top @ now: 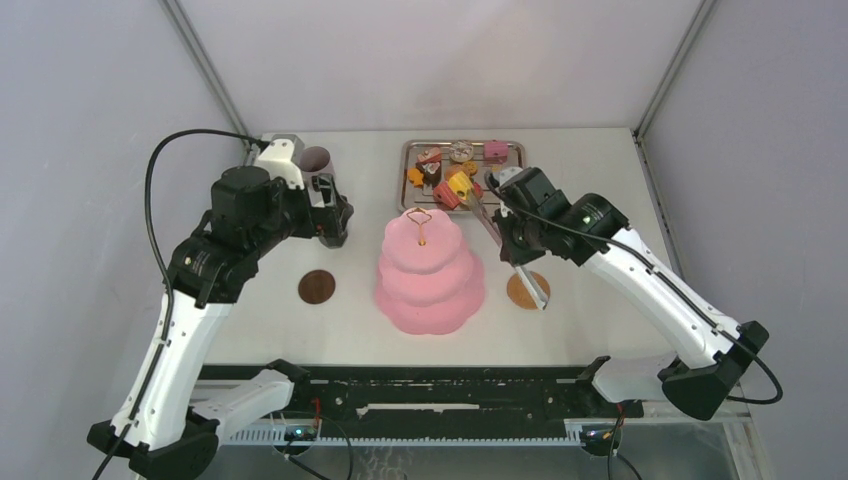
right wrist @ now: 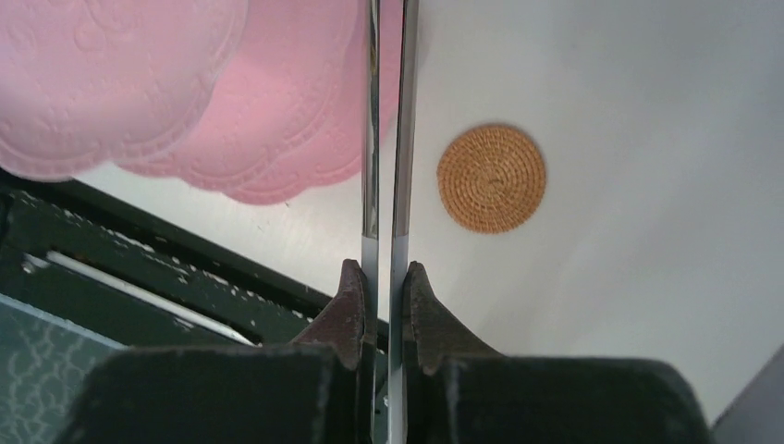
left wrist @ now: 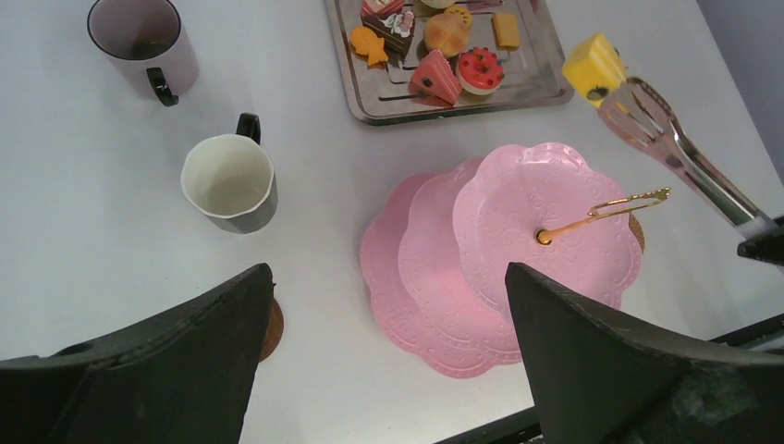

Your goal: Serve the afternoon tea

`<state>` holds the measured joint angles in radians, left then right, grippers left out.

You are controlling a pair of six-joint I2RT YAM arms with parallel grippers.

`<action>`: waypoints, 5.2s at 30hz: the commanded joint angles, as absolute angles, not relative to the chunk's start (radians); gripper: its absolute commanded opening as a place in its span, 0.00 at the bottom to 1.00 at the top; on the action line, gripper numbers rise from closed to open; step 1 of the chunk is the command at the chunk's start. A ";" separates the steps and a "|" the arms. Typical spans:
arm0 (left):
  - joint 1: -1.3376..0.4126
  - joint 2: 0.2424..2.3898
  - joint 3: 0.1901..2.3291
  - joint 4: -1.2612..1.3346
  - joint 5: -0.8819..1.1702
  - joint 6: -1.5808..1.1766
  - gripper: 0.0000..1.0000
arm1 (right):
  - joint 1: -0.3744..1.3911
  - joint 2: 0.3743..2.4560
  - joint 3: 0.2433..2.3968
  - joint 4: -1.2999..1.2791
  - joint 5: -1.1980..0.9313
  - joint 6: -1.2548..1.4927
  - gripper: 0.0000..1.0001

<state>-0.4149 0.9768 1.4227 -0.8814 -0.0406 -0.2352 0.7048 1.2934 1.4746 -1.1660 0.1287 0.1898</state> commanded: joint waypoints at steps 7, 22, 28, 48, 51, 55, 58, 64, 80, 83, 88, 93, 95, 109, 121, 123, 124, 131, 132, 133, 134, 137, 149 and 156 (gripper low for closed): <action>-0.419 0.943 1.394 -0.792 -0.064 -0.242 1.00 | 0.859 1.221 1.578 -1.297 0.227 0.223 0.00; -0.419 0.926 1.356 -0.778 -0.065 -0.264 1.00 | 0.942 1.238 1.637 -1.346 0.250 0.196 0.00; -0.418 0.917 1.346 -0.777 -0.061 -0.268 1.00 | 0.962 1.252 1.641 -1.344 0.227 0.183 0.00; -0.419 0.882 1.312 -0.779 -0.065 -0.276 1.00 | 1.021 1.338 1.651 -1.327 0.214 0.165 0.24; -0.418 0.883 1.313 -0.778 -0.063 -0.278 1.00 | 1.024 1.332 1.656 -1.322 0.216 0.165 0.37; -0.419 0.879 1.311 -0.776 -0.062 -0.279 1.00 | 1.025 1.327 1.660 -1.314 0.222 0.167 0.44; -0.418 0.878 1.309 -0.776 -0.061 -0.279 1.00 | 1.026 1.325 1.662 -1.313 0.227 0.168 0.46; -0.420 0.881 1.312 -0.776 -0.054 -0.279 1.00 | 1.028 1.295 1.683 -1.307 0.239 0.179 0.47; -0.418 0.919 1.339 -0.759 -0.022 -0.285 1.00 | 0.999 1.151 1.699 -1.277 0.217 0.198 0.41; -0.419 0.928 1.346 -0.758 -0.017 -0.283 1.00 | 0.949 1.095 1.697 -1.266 0.197 0.204 0.39; -0.419 0.942 1.361 -0.756 -0.013 -0.283 1.00 | 0.763 1.027 1.657 -1.218 0.145 0.208 0.39; -0.420 0.957 1.384 -0.741 0.089 -0.283 1.00 | 0.554 1.057 1.525 -1.108 0.070 0.235 0.39; -0.442 0.957 1.407 -0.729 0.167 -0.261 1.00 | 0.496 1.081 1.485 -1.056 0.051 0.240 0.39; -0.625 0.965 1.405 -0.567 0.382 0.234 0.93 | 0.249 1.152 1.442 -0.900 -0.130 0.258 0.40; -0.580 1.129 1.390 -0.565 0.509 0.528 0.91 | 0.173 1.094 1.386 -0.914 -0.191 0.246 0.41; -0.555 1.147 1.401 -0.569 0.548 0.525 0.91 | 0.167 1.095 1.381 -0.917 -0.192 0.244 0.41; -0.542 1.162 1.416 -0.590 0.579 0.529 0.91 | 0.165 1.096 1.381 -0.921 -0.193 0.242 0.41; -0.520 1.284 1.505 -0.701 0.701 0.551 0.89 | 0.151 1.101 1.366 -0.921 -0.203 0.235 0.41; -0.520 1.297 1.505 -0.692 0.696 0.540 0.89 | 0.150 1.103 1.365 -0.919 -0.205 0.235 0.41; -0.519 1.303 1.504 -0.679 0.684 0.525 0.89 | 0.148 1.106 1.365 -0.920 -0.207 0.236 0.41; -0.520 1.307 1.503 -0.667 0.676 0.513 0.88 | 0.149 1.106 1.364 -0.920 -0.207 0.235 0.41; -0.520 1.310 1.495 -0.641 0.680 0.501 0.87 | 0.147 1.104 1.359 -0.920 -0.206 0.233 0.42; -0.521 1.389 1.536 -0.647 0.714 0.446 0.53 | 0.134 1.112 1.358 -0.888 -0.272 0.241 0.41; -0.524 1.368 1.519 -0.625 0.787 0.407 0.37 | 0.130 1.120 1.354 -0.899 -0.240 0.240 0.41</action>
<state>-0.5228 1.3994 1.4693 -0.6624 0.7059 0.4469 0.1379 1.1225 1.3525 -0.9607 -0.2451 0.2375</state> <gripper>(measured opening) 0.378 0.422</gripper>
